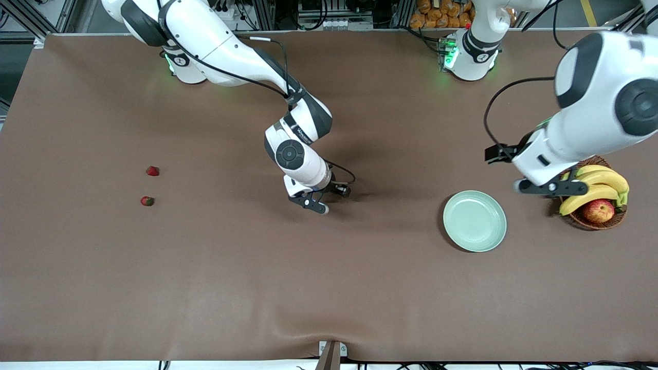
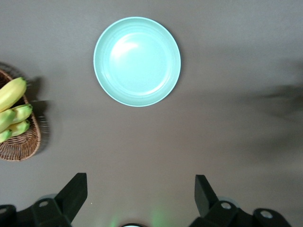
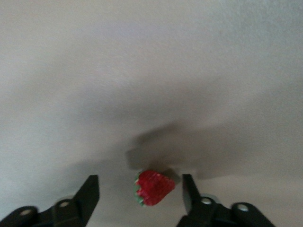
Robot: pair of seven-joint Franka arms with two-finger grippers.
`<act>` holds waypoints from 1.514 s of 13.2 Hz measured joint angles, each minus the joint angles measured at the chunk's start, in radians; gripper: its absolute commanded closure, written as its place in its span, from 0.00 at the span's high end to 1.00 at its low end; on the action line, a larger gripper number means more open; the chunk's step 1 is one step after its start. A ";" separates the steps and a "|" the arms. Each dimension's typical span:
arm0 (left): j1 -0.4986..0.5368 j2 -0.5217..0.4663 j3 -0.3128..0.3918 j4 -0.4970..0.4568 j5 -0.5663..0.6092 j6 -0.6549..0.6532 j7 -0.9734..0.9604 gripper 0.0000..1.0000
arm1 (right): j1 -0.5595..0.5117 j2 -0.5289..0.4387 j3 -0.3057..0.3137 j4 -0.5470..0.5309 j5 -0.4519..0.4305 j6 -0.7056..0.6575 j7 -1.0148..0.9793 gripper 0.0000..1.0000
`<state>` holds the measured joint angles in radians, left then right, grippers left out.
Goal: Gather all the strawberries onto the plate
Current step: 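Set the strawberry mid-table with the right gripper while the left gripper approaches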
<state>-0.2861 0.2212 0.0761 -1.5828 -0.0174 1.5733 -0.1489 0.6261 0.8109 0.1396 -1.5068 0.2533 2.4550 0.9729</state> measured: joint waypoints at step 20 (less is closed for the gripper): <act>-0.271 0.171 -0.002 0.001 0.000 0.099 -0.589 1.00 | -0.662 -0.207 -0.045 -0.006 -0.281 -0.558 -0.844 1.00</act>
<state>-0.5572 0.3926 0.0741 -1.5816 -0.0174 1.6721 -0.7375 -0.0354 0.6042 0.0950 -1.5126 -0.0278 1.8968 0.1284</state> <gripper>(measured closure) 0.000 0.000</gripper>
